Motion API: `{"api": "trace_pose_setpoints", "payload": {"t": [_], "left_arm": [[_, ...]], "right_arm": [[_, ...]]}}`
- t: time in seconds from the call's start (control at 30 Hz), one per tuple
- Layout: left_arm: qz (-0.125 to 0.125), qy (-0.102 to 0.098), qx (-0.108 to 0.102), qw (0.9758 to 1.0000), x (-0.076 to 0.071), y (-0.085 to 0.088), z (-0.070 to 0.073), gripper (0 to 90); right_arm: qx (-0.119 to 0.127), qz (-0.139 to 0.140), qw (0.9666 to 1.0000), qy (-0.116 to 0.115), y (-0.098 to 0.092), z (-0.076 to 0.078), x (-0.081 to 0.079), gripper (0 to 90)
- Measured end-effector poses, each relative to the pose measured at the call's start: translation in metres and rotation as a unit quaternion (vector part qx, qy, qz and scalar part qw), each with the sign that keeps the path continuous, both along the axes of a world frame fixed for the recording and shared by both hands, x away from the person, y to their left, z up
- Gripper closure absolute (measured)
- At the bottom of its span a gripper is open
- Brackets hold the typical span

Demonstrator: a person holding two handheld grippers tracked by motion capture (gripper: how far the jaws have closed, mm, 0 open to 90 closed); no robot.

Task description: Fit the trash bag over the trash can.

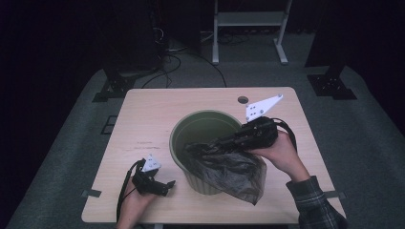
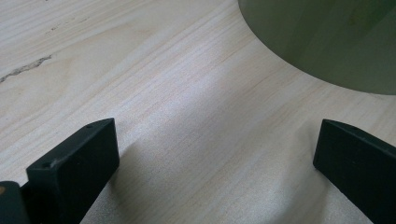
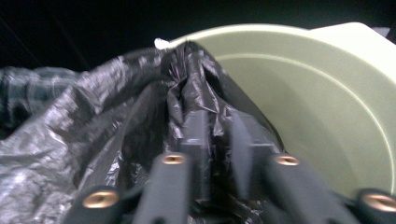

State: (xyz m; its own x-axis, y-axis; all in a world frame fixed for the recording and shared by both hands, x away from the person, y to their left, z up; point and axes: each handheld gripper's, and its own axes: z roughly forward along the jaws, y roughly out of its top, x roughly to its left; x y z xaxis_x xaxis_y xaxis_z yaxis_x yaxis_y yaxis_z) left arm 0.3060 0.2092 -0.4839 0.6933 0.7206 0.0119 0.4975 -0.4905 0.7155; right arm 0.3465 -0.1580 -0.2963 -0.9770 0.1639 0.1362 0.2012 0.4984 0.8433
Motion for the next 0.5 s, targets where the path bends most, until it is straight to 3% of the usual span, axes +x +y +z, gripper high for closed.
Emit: {"api": "trace_pose_setpoints", "payload": {"t": [0.07, 0.23, 0.27, 0.33, 0.43, 0.47, 0.5], "left_arm": [[-0.001, 0.001, 0.0, 1.0, 0.0, 0.0, 0.0, 0.0], [-0.006, 0.001, -0.001, 1.0, 0.0, 0.002, 0.0, 0.0], [-0.006, 0.001, 0.001, 1.0, 0.0, 0.002, 0.0, 0.0], [-0.007, 0.001, 0.001, 1.0, 0.0, 0.002, 0.0, 0.0], [-0.007, 0.001, 0.001, 1.0, 0.0, 0.002, 0.0, 0.0], [-0.007, 0.001, 0.001, 1.0, 0.0, 0.002, 0.0, 0.0], [-0.007, 0.001, 0.001, 1.0, 0.0, 0.002, 0.0, 0.0]], "right_arm": [[-0.005, -0.004, 0.9999, -0.009, 0.0, -0.001, -0.001, 90.0], [0.009, -0.025, 0.9993, -0.026, -0.004, 0.005, 0.0, 90.0], [0.022, -0.036, 0.9985, -0.036, -0.008, 0.013, 0.001, 90.0], [0.026, -0.039, 0.9979, -0.045, -0.011, 0.02, 0.002, 90.0], [0.023, -0.046, 0.997, -0.057, -0.014, 0.031, 0.001, 90.0], [0.014, -0.054, 0.9955, -0.076, -0.019, 0.04, 0.0, 90.0], [0.013, -0.058, 0.9951, -0.079, -0.022, 0.043, 0.0, 90.0]]}}
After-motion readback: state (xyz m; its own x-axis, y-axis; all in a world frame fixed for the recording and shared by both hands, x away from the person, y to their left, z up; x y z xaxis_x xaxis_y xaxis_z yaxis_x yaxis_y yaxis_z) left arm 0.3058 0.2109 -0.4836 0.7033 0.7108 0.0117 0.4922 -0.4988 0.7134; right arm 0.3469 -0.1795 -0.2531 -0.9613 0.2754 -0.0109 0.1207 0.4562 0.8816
